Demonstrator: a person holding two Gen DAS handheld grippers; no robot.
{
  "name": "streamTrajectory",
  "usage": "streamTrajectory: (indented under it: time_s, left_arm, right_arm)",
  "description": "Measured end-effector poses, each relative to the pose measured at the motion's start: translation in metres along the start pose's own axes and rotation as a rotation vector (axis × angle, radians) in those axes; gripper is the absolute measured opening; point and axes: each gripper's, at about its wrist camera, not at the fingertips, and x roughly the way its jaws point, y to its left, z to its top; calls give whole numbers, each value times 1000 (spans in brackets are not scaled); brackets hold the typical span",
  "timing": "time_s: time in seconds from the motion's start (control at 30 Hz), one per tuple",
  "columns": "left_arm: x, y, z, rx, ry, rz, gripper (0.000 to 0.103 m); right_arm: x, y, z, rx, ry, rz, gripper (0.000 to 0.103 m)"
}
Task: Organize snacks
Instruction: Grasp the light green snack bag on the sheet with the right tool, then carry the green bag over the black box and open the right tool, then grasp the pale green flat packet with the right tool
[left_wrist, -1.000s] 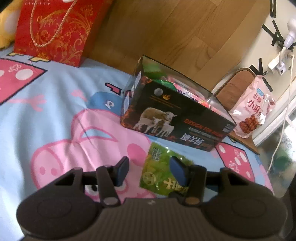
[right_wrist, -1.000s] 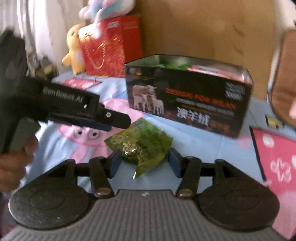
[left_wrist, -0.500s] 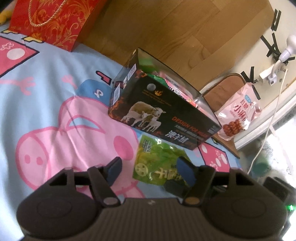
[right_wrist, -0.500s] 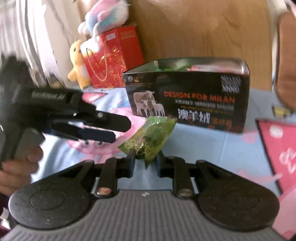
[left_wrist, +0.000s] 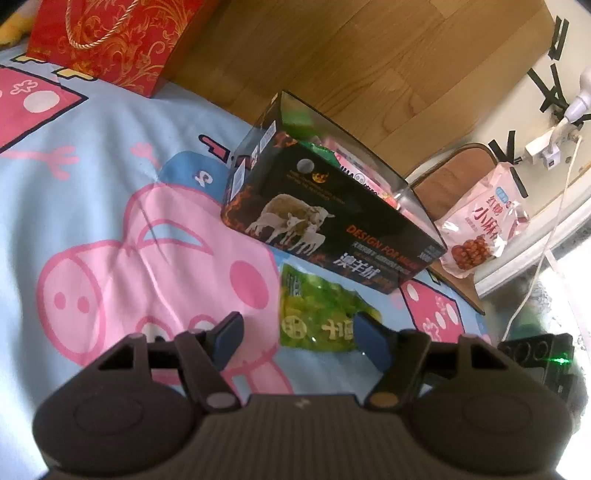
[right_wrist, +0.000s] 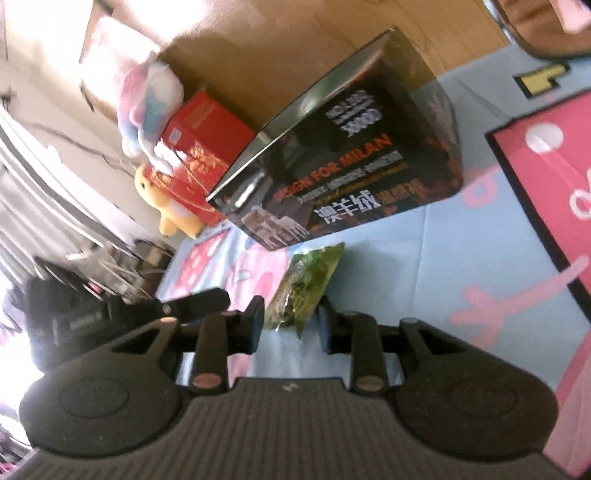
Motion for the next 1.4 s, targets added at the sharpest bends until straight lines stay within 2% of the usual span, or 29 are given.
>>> streamTrajectory:
  time_s: [0.1, 0.13, 0.2, 0.27, 0.33, 0.4, 0.47, 0.5, 0.57, 0.63, 0.67, 0.7, 0.8, 0.9, 0.97, 1.0, 1.03, 1.07, 1.1, 1.17, 1.27, 1.33, 1.4]
  left_arm:
    - [2, -3, 0, -1, -1, 10, 67]
    - [2, -4, 0, -3, -4, 14, 67]
    - [2, -3, 0, -10, -6, 16, 67]
    - [-1, -2, -1, -29, 0, 0, 67]
    - [-7, -1, -3, -45, 6, -35, 67]
    - [-15, -3, -4, -56, -1, -65, 74]
    - [-23, -6, -3, -67, -12, -105, 74]
    - [-27, -9, -1, -66, -19, -127, 71]
    - [-31, -18, 4, -45, -29, -158, 52]
    - [-31, -31, 12, -6, -32, -180, 41]
    - [-31, -37, 16, 16, -40, -185, 34]
    - [-30, -44, 22, 43, -46, -187, 32]
    - [-22, -67, 44, 125, -79, -159, 32]
    - [-5, -83, 65, 208, -126, -93, 32]
    - [10, -87, 76, 236, -147, -13, 32]
    - [15, -87, 78, 241, -163, 37, 32]
    - [16, -85, 77, 239, -177, 61, 32]
    - [12, -81, 74, 236, -189, 50, 32]
    - [7, -76, 69, 235, -196, 35, 33]
    - [-7, -68, 54, 247, -219, 26, 34]
    - [-19, -57, 30, 288, -188, 17, 34]
    - [-19, -50, 14, 301, -116, -22, 34]
    - [-16, -47, 0, 314, -43, -60, 35]
  right_arm:
    - [0, -3, 5, 28, -20, -16, 28]
    - [0, -4, 5, 40, -29, -49, 15]
    - [-3, -7, 6, 63, -32, -33, 14]
    - [-9, -14, 5, 114, -40, 21, 14]
    - [-13, -32, 2, 236, -25, 115, 14]
    - [-14, -41, -2, 334, -18, 226, 14]
    - [-19, -38, -2, 341, -33, 292, 14]
    - [-22, -32, -2, 319, -42, 306, 14]
    - [-27, -22, 0, 282, -48, 322, 14]
    - [-34, -9, 3, 235, -64, 320, 14]
    - [-38, -3, 7, 209, -76, 314, 14]
    - [-43, 4, 10, 175, -99, 290, 14]
    - [-52, 24, 28, 68, -170, 212, 14]
    - [-49, 44, 48, -41, -234, 99, 14]
    - [-39, 52, 60, -133, -266, -10, 21]
    - [-29, 57, 64, -201, -274, -95, 26]
    - [-22, 60, 65, -257, -279, -200, 43]
    - [-18, 64, 62, -308, -303, -305, 47]
    - [-19, 67, 57, -351, -327, -347, 47]
    - [-34, 63, 42, -375, -368, -350, 47]
    - [-65, 54, 13, -323, -396, -273, 46]
    - [-82, 43, -7, -281, -341, -206, 47]
    - [-93, 31, -24, -235, -240, -135, 52]
